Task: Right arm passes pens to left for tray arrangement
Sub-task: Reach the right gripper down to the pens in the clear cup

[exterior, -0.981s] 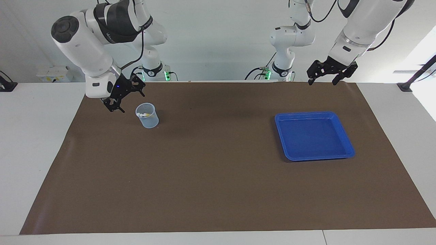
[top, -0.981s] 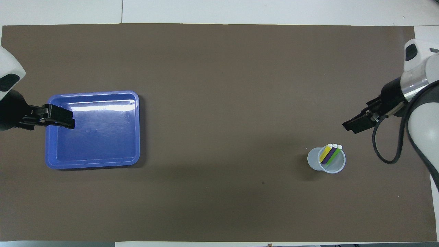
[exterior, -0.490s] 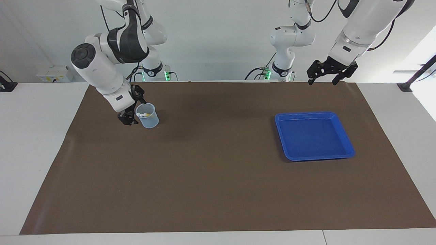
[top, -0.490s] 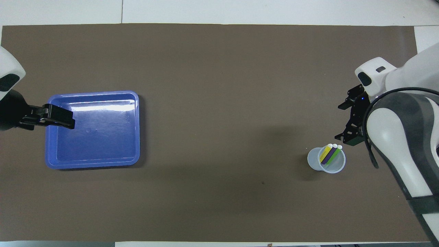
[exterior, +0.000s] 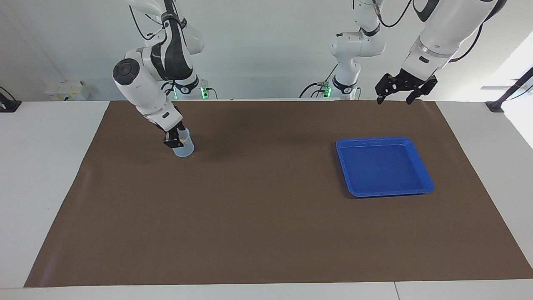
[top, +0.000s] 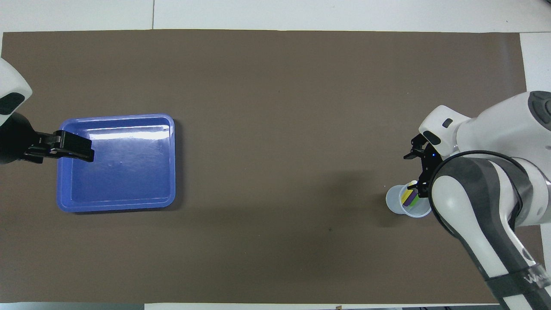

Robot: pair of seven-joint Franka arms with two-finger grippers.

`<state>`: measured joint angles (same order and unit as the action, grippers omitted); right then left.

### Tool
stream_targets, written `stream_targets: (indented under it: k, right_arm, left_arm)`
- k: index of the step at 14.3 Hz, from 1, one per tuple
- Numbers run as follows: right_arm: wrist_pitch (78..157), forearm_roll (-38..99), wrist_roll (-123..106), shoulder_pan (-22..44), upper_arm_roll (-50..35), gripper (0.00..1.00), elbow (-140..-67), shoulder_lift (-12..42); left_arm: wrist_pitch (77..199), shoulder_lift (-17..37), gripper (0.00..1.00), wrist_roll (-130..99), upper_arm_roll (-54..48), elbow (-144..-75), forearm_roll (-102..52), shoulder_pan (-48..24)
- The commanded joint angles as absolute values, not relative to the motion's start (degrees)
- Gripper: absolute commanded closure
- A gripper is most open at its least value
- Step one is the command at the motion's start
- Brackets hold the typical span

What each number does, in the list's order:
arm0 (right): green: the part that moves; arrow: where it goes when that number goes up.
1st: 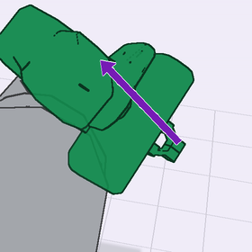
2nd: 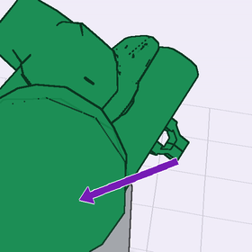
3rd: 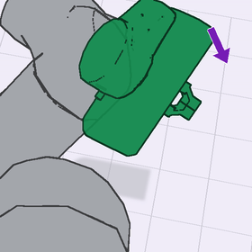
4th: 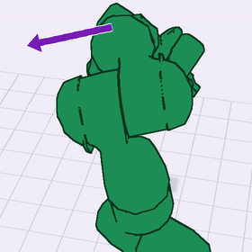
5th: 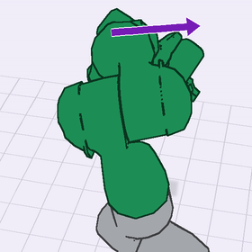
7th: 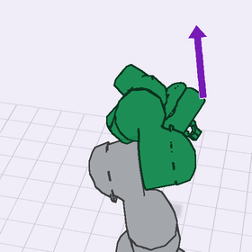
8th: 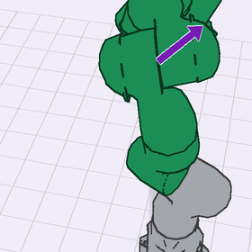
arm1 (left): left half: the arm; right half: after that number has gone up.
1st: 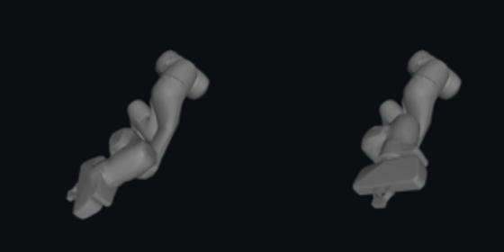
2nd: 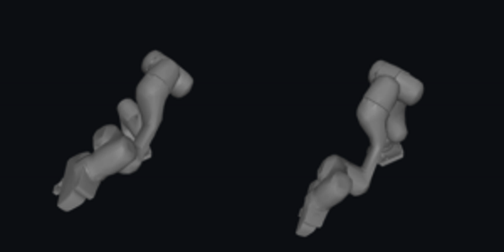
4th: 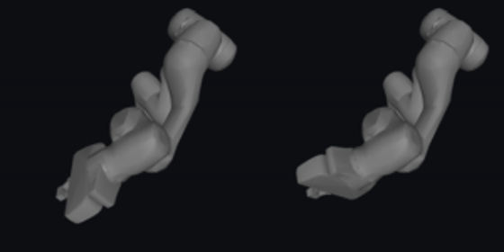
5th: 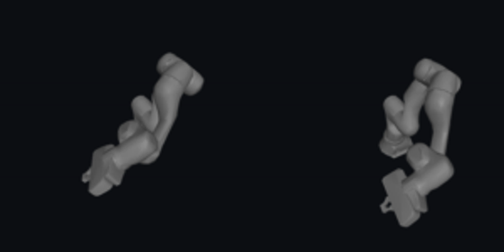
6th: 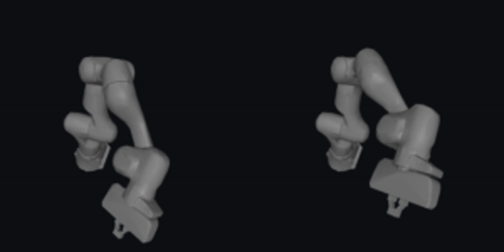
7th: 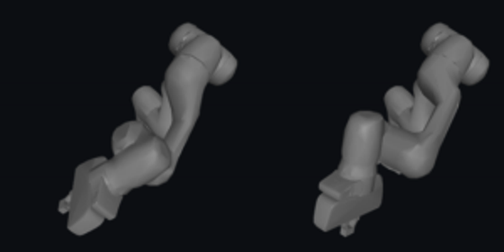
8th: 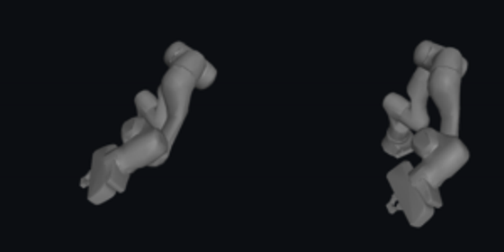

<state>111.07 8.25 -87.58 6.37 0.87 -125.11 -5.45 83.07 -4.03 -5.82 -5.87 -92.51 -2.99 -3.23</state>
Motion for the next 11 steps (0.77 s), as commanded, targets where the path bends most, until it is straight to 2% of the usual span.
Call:
stream_targets:
  k: [1,4,11]
  right_arm:
    - [113.2,9.2,-90.9,5.4,0.9,0.29,-128.8,-7.6]
    - [116.1,9.3,-94.8,4.8,0.8,0.29,-130.4,-7.0]
    - [116.3,9.3,-96.7,3.3,0.9,0.29,-131.5,-6.9]
  left_arm:
    - [83.0,-4.1,0.0,-6.1,-5.7,-92.4,-2.9,-3.0]
    - [83.0,-4.1,0.0,-6.1,-5.7,-92.4,-2.9,-3.0]
    - [83.0,-4.1,0.0,-6.2,-5.7,-92.4,-2.9,-3.1]
